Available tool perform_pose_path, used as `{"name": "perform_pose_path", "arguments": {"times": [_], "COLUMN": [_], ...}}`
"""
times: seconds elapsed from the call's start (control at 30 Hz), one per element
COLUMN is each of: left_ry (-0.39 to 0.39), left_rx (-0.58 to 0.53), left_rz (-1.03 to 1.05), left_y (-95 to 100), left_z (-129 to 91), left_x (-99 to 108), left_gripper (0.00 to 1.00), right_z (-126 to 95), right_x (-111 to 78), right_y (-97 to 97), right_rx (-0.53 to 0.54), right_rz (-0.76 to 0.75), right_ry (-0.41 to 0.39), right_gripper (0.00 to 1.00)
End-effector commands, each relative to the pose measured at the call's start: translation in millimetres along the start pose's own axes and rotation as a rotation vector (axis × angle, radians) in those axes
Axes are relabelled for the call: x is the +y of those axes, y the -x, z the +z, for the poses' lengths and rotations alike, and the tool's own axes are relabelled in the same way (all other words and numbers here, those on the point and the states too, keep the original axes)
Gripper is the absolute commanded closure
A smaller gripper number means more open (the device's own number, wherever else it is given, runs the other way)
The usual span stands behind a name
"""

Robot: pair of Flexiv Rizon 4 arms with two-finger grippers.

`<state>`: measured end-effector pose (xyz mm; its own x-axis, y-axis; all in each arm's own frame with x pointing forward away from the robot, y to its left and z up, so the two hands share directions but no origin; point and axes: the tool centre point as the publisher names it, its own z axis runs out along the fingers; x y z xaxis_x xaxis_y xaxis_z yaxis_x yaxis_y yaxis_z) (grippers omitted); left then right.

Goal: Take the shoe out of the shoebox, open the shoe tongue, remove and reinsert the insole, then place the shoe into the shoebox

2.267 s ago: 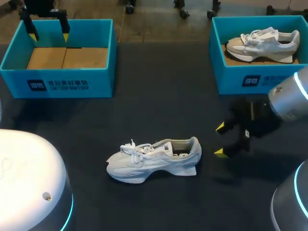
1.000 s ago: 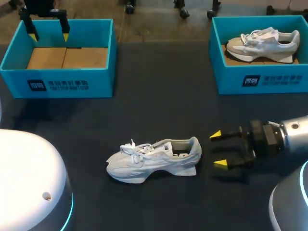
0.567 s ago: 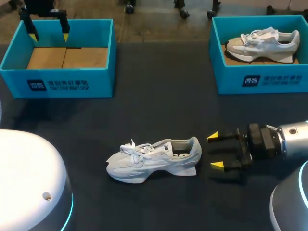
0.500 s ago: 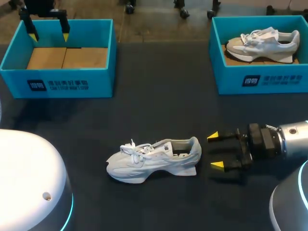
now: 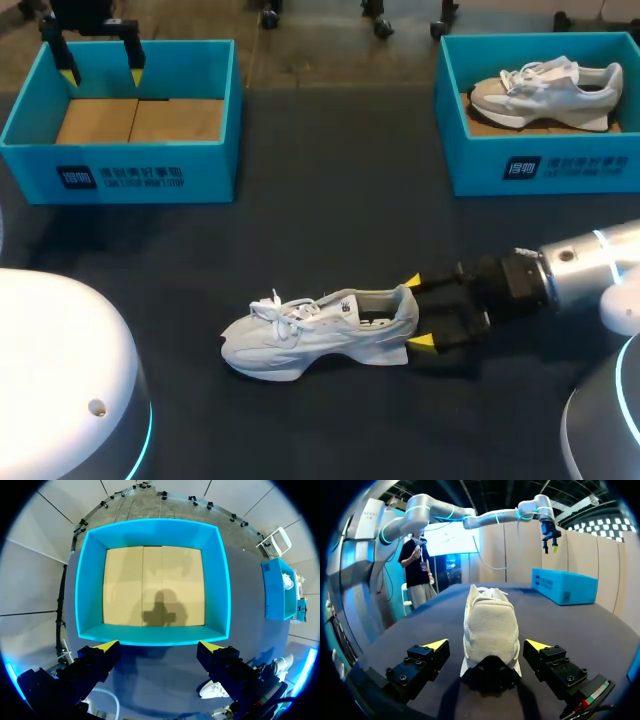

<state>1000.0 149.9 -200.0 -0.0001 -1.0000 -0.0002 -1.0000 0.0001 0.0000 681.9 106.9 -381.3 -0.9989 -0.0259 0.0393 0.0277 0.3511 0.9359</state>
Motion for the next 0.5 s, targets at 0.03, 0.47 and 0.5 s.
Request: {"name": "perform_pose_path", "arguments": {"times": [0.03,0.47,0.5], "left_ry": [0.000,0.000,0.000], "left_rx": [0.000,0.000,0.000], "left_rz": [0.000,0.000,0.000], "left_y": [0.0,0.0,0.0], "left_z": [0,0,0], "left_x": [0,0,0], "left_gripper": [0.00,0.00,0.00], "right_z": [9,28,29], "right_x": [2.1,-8.2,-8.8], "right_y": [5.6,3.7,3.7], "right_rx": [0.021,0.054,0.055], "right_rz": [0.001,-0.002,-0.002], "right_ry": [-0.031,-0.048,-0.045], "right_gripper": [0.00,0.00,0.00]}}
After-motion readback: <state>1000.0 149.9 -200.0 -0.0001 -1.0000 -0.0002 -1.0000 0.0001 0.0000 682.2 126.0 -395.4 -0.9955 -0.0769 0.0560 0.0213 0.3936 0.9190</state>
